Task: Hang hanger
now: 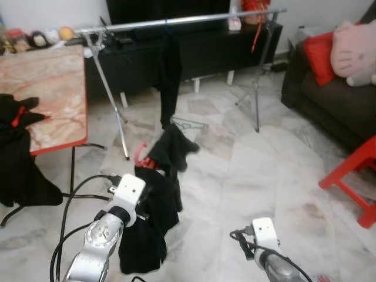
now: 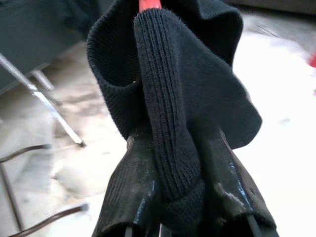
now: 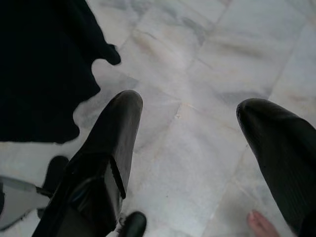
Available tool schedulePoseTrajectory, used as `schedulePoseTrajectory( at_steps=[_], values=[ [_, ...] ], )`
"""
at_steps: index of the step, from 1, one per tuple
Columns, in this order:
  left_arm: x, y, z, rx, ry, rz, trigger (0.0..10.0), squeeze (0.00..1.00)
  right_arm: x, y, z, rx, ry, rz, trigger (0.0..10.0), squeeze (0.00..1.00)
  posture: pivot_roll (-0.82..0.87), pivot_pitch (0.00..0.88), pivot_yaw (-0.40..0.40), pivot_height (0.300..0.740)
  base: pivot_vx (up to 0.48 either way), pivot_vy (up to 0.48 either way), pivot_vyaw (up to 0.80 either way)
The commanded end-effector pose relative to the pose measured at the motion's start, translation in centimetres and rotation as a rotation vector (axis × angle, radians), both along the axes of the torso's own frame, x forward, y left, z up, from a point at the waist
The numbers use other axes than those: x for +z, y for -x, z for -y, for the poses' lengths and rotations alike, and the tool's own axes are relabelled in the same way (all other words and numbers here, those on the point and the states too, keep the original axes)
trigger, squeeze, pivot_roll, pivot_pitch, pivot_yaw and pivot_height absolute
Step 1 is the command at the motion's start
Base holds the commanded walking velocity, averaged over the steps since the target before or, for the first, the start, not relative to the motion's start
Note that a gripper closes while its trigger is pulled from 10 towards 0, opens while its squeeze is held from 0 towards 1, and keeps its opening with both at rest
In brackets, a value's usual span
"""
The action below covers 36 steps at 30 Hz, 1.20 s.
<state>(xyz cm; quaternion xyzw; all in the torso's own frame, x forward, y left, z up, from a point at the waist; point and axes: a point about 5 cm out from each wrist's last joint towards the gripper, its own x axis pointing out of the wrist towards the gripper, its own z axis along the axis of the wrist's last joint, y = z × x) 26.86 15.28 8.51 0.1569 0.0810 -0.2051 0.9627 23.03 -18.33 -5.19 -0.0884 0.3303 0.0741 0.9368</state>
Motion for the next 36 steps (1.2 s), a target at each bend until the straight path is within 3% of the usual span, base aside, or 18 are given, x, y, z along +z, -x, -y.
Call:
schedulePoseTrajectory(
  at_steps=[1, 7, 9, 11, 13, 14, 16, 17, 18, 20, 27, 32, 36],
  values=[
    [2.2, -0.8, 0.9, -0.099, 0.007, 0.054, 10.0, 0.00, 0.4, -0.3, -0.2, 0.065, -0.009, 0.028, 10.0, 0.00, -0.01, 0.082, -0.031, 0.740, 0.000, 0.000, 0.00],
    [3.3, -1.1, 2.1, -0.239, 0.009, 0.030, 10.0, 0.00, 0.8, -0.6, -0.9, 0.133, -0.060, 0.068, 10.0, 0.00, -0.02, 0.092, -0.035, 0.740, 0.000, 0.000, 0.00],
    [3.8, -1.1, 2.5, -0.282, 0.025, 0.023, 10.0, 0.00, 4.2, -3.7, -0.9, 0.216, -0.108, 0.268, 10.0, 0.00, -0.02, 0.095, -0.035, 0.740, 0.000, 0.000, 0.00],
    [4.4, -1.1, 3.0, -0.327, 0.059, 0.014, 10.0, 0.00, 6.2, -5.0, -1.1, 0.280, -0.132, 0.378, 10.0, 0.00, -0.03, 0.097, -0.036, 0.740, 0.000, 0.000, 0.00],
    [5.0, -1.1, 3.5, -0.369, 0.086, 0.005, 10.0, 0.00, 6.6, -5.2, -1.2, 0.301, -0.115, 0.410, 10.0, 0.00, -0.03, 0.097, -0.035, 0.740, 0.000, 0.000, 0.00],
    [5.3, -1.1, 3.8, -0.400, 0.090, 0.001, 10.0, 0.00, 7.2, -5.1, -0.4, 0.321, -0.067, 0.461, 10.0, 0.00, -0.04, 0.098, -0.035, 0.740, 0.000, 0.000, 0.00],
    [5.6, -1.1, 4.3, -0.450, 0.094, -0.003, 10.0, 0.00, 9.1, -5.5, 0.0, 0.336, -0.071, 0.559, 10.0, 0.00, -0.04, 0.099, -0.035, 0.740, 0.000, 0.000, 0.00],
    [5.6, -1.1, 4.3, -0.450, 0.094, -0.003, 10.0, 0.00, 9.1, -5.5, 0.0, 0.336, -0.071, 0.559, 10.0, 0.00, -0.04, 0.099, -0.035, 0.740, 0.000, 0.000, 0.00],
    [5.8, -1.1, 4.7, -0.480, 0.091, -0.010, 10.0, 0.00, 10.9, -5.9, -0.1, 0.344, -0.093, 0.624, 10.0, 0.00, -0.05, 0.098, -0.032, 0.740, 0.000, 0.000, 0.00],
    [5.9, -1.2, 4.9, -0.493, 0.088, -0.015, 10.0, 0.00, 11.8, -6.0, -0.2, 0.360, -0.103, 0.652, 10.0, 0.00, -0.05, 0.098, -0.031, 0.740, 0.000, 0.000, 0.00],
    [6.1, -0.9, 4.9, -0.525, 0.091, -0.038, 10.0, 0.00, 12.5, -5.4, -1.1, 0.483, -0.159, 0.639, 10.0, 0.00, -0.05, 0.102, -0.032, 0.740, 0.000, 0.000, 0.00],
    [6.1, -0.7, 4.9, -0.550, 0.089, -0.054, 10.0, 0.00, 11.3, -4.0, -1.2, 0.574, -0.186, 0.531, 10.0, 0.00, -0.05, 0.103, -0.035, 0.740, 0.000, 0.000, 0.00],
    [6.2, -0.7, 5.0, -0.560, 0.083, -0.052, 10.0, 0.00, 11.2, -3.5, -1.2, 0.581, -0.187, 0.504, 10.0, 0.00, -0.05, 0.097, -0.036, 0.740, 0.000, 0.000, 0.00]
  ],
)
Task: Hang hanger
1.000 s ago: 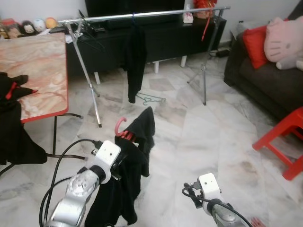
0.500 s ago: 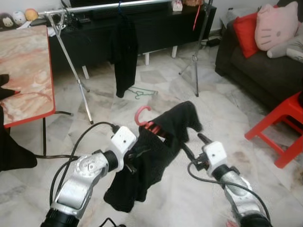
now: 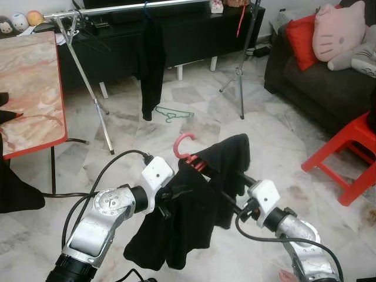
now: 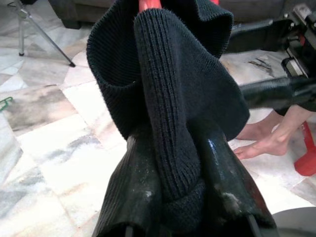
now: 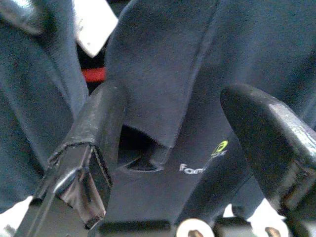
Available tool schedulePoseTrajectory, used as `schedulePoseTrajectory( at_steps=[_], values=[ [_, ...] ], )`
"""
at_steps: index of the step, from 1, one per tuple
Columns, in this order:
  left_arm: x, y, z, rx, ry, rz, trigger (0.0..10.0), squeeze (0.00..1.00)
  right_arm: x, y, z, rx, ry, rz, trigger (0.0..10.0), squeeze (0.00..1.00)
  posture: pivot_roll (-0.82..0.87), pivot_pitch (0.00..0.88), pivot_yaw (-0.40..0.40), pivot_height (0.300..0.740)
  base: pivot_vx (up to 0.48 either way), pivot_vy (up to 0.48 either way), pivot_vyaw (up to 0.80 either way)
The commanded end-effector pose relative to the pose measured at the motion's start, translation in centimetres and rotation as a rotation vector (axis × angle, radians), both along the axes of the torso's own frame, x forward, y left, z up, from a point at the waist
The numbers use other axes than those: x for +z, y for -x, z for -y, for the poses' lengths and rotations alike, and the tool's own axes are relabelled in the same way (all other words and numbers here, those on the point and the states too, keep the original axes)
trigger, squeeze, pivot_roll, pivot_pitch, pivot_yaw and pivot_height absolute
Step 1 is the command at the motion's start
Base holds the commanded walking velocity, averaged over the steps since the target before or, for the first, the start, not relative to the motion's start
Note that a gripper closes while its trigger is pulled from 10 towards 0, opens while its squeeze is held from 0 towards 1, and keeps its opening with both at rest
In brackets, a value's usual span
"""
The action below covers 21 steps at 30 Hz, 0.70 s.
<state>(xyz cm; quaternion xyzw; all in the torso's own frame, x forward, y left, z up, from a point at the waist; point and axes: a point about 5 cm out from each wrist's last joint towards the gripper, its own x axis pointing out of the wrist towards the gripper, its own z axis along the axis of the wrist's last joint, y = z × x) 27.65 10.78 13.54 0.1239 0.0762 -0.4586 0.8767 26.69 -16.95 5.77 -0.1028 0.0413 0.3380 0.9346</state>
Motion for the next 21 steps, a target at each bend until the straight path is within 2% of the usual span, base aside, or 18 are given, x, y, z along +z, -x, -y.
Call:
schedulePoseTrajectory(
  at_steps=[1, 4, 10, 15, 21],
  values=[
    [1.2, 0.1, 0.6, -0.037, 0.017, 0.043, 10.0, 0.00, 0.1, 0.4, 0.1, 0.023, 0.028, -0.017, 10.0, 0.00, -0.05, 0.097, -0.036, 0.740, 0.000, 0.000, 0.00],
    [1.2, 0.2, 0.7, -0.046, 0.020, 0.035, 10.0, 0.00, -0.4, 1.0, 0.0, 0.052, 0.057, -0.048, 10.0, 0.00, -0.05, 0.093, -0.035, 0.740, 0.000, 0.000, 0.00],
    [1.1, 0.5, 0.9, -0.061, 0.026, 0.016, 10.0, 0.00, -0.8, 1.2, -0.2, 0.054, 0.051, -0.080, 10.0, 0.00, -0.05, 0.083, -0.037, 0.740, 0.000, 0.000, 0.00],
    [1.2, 0.8, 0.9, -0.082, 0.053, -0.013, 10.0, 0.00, -0.7, 0.4, 0.0, -0.009, 0.156, -0.023, 10.0, 0.00, -0.04, 0.078, -0.038, 0.740, 0.000, 0.000, 0.00],
    [1.1, 0.9, 0.9, -0.104, 0.049, -0.028, 10.0, 0.00, -0.3, -0.4, -0.2, -0.054, 0.169, 0.030, 10.0, 0.00, -0.04, 0.078, -0.039, 0.740, 0.000, 0.000, 0.00]
  ],
)
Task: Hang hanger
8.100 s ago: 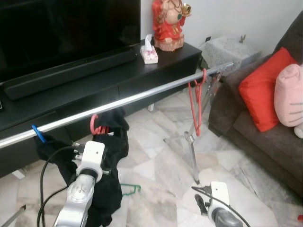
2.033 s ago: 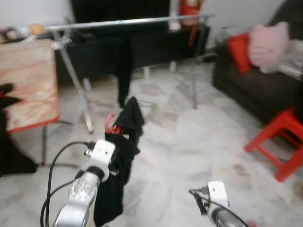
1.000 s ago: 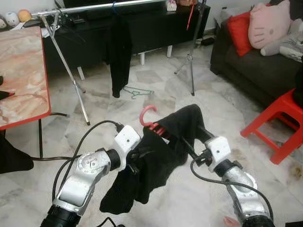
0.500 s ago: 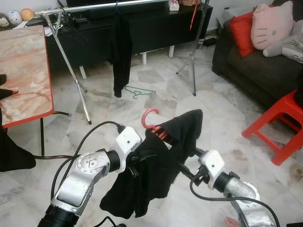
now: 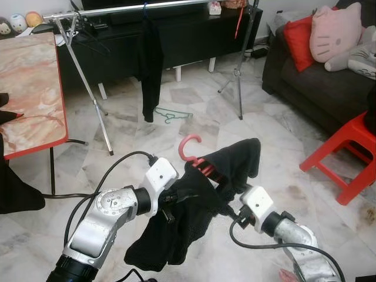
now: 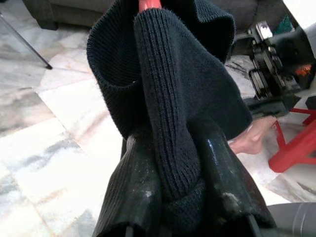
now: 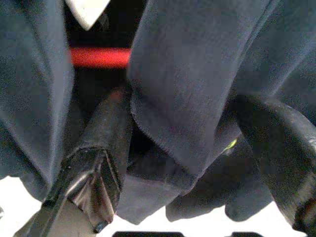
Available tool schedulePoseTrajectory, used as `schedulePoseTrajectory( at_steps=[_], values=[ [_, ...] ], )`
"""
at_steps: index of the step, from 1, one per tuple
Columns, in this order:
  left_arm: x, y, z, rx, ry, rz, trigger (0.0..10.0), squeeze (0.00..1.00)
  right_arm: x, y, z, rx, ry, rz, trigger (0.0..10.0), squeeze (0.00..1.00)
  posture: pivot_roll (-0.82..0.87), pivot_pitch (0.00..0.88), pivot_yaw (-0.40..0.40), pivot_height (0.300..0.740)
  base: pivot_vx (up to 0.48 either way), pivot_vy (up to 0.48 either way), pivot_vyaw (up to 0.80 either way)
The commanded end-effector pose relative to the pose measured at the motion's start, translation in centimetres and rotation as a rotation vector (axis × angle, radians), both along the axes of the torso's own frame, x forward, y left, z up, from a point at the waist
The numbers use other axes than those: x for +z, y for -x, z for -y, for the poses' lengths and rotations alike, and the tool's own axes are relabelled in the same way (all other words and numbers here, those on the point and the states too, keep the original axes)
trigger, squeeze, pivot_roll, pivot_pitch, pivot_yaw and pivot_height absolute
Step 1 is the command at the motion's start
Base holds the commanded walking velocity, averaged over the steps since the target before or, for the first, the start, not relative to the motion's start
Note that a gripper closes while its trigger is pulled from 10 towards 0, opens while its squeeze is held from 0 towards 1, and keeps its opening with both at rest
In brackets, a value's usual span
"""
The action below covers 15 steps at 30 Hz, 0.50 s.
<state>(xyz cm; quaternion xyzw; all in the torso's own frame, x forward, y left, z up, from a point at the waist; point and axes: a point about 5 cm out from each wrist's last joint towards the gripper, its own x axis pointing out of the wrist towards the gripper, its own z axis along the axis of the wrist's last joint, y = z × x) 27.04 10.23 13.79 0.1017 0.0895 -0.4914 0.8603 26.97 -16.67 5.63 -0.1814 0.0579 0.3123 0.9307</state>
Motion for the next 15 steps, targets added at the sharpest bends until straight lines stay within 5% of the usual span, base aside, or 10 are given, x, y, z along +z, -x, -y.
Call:
schedulePoseTrajectory(
  at_steps=[1, 9, 10, 11, 12, 15],
  values=[
    [0.84, 0.31, 0.37, -0.038, 0.023, 0.025, 10.0, 0.00, -0.16, -0.12, -0.01, -0.014, 0.008, 0.005, 10.0, 0.00, -0.04, 0.078, -0.039, 0.740, 0.000, 0.000, 0.00],
    [0.86, 0.39, 0.33, -0.043, 0.026, 0.016, 10.0, 0.00, -0.52, -0.10, -0.49, -0.018, 0.004, 0.010, 10.0, 0.00, -0.04, 0.085, -0.041, 0.740, 0.000, 0.000, 0.00],
    [0.86, 0.40, 0.33, -0.043, 0.026, 0.015, 10.0, 0.00, -0.54, -0.10, -0.50, -0.020, 0.004, 0.011, 4.9, 0.00, -0.04, 0.085, -0.041, 0.740, 0.000, 0.000, 0.00],
    [0.87, 0.40, 0.32, -0.043, 0.026, 0.014, 10.0, 0.00, -0.56, -0.10, -0.51, -0.021, 0.004, 0.011, 4.9, 0.00, -0.04, 0.085, -0.041, 0.740, 0.000, 0.000, 0.00],
    [0.87, 0.36, 0.26, -0.040, 0.025, 0.016, 10.0, 0.00, -0.63, -0.07, -0.53, -0.022, 0.001, 0.010, 0.0, 0.00, -0.04, 0.085, -0.041, 0.740, 0.000, 0.000, 0.00],
    [0.82, 0.17, 0.15, -0.034, 0.020, 0.018, 10.0, 0.00, -0.66, -0.10, -0.54, -0.024, -0.001, 0.010, 0.0, 0.00, -0.04, 0.090, -0.041, 0.740, 0.000, 0.000, 0.00]
  ],
)
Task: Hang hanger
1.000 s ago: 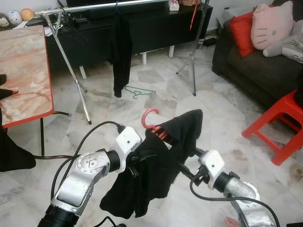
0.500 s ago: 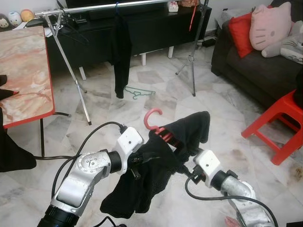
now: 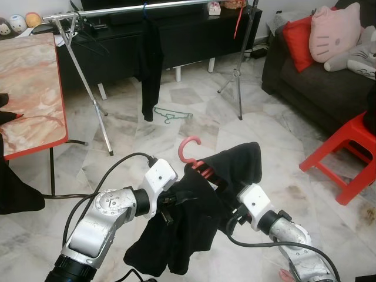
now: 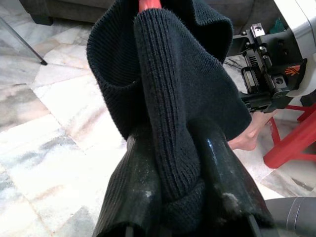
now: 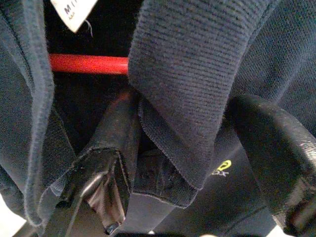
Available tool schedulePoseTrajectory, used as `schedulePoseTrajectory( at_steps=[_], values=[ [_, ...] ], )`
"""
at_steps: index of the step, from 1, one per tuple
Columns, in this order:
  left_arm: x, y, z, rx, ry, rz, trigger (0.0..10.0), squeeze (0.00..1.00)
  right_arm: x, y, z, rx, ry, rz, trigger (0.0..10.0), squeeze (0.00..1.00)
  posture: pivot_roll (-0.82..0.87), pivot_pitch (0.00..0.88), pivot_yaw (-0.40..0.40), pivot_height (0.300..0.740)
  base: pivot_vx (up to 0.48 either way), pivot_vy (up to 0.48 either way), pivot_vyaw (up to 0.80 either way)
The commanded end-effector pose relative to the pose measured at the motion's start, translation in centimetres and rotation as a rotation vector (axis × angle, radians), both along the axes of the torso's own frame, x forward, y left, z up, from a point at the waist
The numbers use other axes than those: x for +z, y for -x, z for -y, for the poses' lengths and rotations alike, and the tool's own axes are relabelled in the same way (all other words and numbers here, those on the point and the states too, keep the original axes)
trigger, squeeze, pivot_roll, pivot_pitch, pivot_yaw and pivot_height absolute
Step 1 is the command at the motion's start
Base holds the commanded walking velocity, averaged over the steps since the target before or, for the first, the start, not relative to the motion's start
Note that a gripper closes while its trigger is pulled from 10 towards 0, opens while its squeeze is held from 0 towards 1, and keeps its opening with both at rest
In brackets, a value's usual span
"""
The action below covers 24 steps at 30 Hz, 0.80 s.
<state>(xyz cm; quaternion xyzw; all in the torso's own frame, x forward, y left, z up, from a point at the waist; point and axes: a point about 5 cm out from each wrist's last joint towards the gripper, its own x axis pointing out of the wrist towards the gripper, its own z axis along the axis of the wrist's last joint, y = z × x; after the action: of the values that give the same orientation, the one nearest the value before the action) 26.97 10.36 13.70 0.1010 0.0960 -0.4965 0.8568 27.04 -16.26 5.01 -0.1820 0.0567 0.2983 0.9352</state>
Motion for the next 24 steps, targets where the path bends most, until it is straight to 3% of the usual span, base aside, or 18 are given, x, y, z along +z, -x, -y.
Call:
schedulePoseTrajectory(
  at_steps=[1, 24],
  values=[
    [0.93, 0.07, 0.28, -0.022, 0.026, 0.031, 10.0, 0.00, -0.03, -0.08, -0.14, 0.001, 0.000, 0.003, 0.0, 0.00, -0.04, 0.090, -0.041, 0.740, 0.000, 0.000, 0.00],
    [1.29, -0.05, 0.12, -0.017, 0.046, 0.032, 10.0, 0.00, -0.03, -0.54, -0.30, -0.009, 0.001, 0.013, 0.0, 0.00, -0.03, 0.093, -0.043, 0.740, 0.000, 0.000, 0.00]
  ],
)
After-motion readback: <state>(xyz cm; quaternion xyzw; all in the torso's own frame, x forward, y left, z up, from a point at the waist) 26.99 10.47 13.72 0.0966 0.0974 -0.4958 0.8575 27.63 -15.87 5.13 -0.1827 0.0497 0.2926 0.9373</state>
